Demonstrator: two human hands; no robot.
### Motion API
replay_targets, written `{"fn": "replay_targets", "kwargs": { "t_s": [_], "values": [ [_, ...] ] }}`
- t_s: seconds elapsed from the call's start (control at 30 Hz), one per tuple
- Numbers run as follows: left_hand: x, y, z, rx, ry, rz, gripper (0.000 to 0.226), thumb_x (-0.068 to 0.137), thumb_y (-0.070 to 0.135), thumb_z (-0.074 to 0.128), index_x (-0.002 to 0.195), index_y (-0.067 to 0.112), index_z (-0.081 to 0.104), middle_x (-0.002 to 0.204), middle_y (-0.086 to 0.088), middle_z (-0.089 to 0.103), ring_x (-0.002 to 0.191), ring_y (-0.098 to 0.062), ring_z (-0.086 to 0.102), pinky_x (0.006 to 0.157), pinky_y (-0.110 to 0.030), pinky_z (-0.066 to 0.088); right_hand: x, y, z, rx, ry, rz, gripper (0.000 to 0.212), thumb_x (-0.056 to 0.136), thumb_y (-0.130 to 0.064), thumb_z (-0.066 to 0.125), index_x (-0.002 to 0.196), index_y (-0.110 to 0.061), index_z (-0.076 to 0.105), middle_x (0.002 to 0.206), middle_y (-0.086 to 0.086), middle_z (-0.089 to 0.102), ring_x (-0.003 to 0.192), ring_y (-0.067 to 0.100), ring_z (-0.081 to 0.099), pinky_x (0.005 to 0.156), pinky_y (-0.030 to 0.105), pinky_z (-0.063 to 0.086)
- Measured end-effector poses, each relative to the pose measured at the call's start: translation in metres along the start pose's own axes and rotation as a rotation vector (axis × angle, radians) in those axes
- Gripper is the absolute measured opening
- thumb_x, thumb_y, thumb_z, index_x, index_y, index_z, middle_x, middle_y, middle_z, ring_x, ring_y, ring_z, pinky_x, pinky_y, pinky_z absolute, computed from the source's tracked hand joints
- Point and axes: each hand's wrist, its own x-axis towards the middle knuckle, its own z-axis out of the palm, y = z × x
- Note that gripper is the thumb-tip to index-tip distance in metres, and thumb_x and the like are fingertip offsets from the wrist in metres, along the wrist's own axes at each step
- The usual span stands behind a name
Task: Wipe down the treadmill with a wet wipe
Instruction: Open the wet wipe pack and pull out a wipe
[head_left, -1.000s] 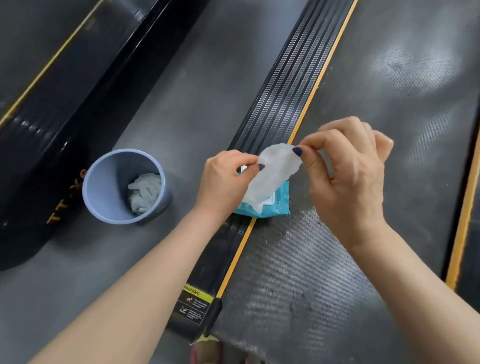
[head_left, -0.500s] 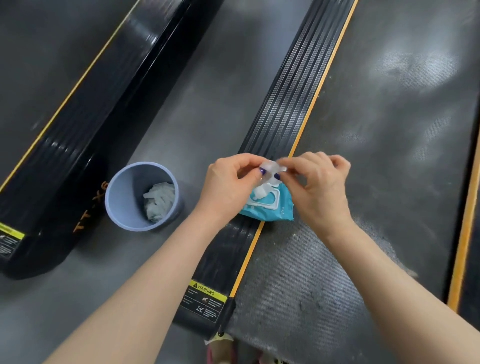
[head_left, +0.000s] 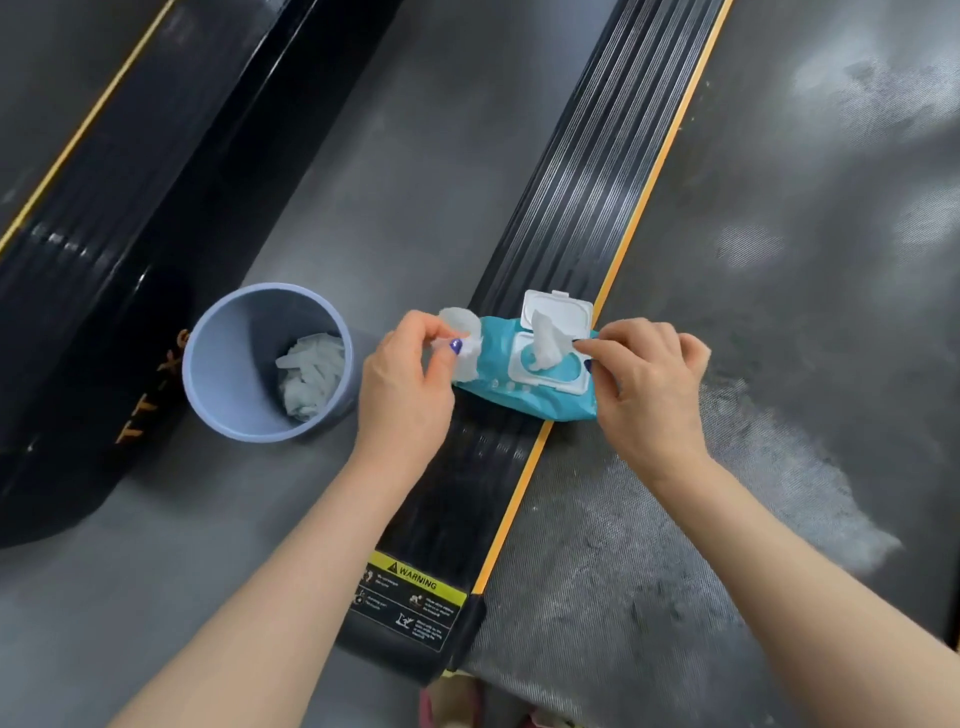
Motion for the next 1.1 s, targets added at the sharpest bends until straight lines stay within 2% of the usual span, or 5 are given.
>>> {"fn": "replay_targets", "kwargs": {
  "t_s": [0.23, 0.73, 0.83, 1.0, 1.1],
  "values": [
    [0.026, -0.035, 0.036, 0.229, -0.074, 0.206, 0.032, 0.100, 0.004, 0.049, 0.122, 0.014, 0.071, 0.113, -0.007, 0.066, 0.111, -0.025, 0.053, 0.092, -0.045, 0.048, 0.008, 0.012, 0.057, -0.153, -0.256, -0.105, 0.043, 0.078, -0.012, 0.084, 0.118, -0.020, 0.070, 0.119, 0.010, 0.064, 0.111, 0.035, 0.059, 0.095, 0.047, 0.024],
    [0.102, -0.029, 0.100, 0.343, -0.232, 0.121, 0.034, 0.105, 0.024, 0.047, 0.135, 0.016, 0.061, 0.127, -0.008, 0.055, 0.127, -0.025, 0.040, 0.103, -0.036, 0.035, 0.010, 0.036, 0.095, -0.159, -0.119, -0.135, 0.005, 0.070, -0.014, 0.081, 0.068, -0.016, 0.076, 0.096, 0.009, 0.057, 0.101, 0.025, 0.039, 0.094, 0.043, 0.022],
    [0.113, -0.030, 0.109, 0.382, -0.262, 0.157, 0.036, 0.105, 0.027, 0.050, 0.139, 0.017, 0.059, 0.127, -0.009, 0.055, 0.128, -0.027, 0.039, 0.103, -0.035, 0.034, 0.012, 0.032, 0.098, -0.261, -0.116, -0.061, 0.027, 0.061, -0.012, 0.088, 0.078, -0.009, 0.068, 0.101, 0.013, 0.056, 0.103, 0.028, 0.038, 0.093, 0.046, 0.026],
    [0.113, -0.027, 0.110, 0.293, -0.239, 0.270, 0.034, 0.100, 0.011, 0.051, 0.120, 0.028, 0.073, 0.091, 0.006, 0.044, 0.104, -0.017, 0.040, 0.082, -0.019, 0.027, 0.019, 0.032, 0.089, -0.382, -0.085, 0.030, 0.100, 0.050, -0.037, 0.095, 0.135, -0.011, 0.049, 0.134, 0.015, 0.043, 0.127, 0.030, 0.032, 0.098, 0.044, 0.022],
    [0.102, -0.025, 0.100, 0.259, -0.213, 0.372, 0.044, 0.091, -0.004, 0.050, 0.108, 0.025, 0.079, 0.083, 0.008, 0.042, 0.097, -0.012, 0.037, 0.081, -0.017, 0.026, 0.014, 0.032, 0.077, -0.370, -0.107, 0.003, 0.090, 0.056, -0.038, 0.092, 0.134, -0.012, 0.055, 0.143, 0.015, 0.044, 0.136, 0.029, 0.028, 0.100, 0.045, 0.021]
  ]
}}
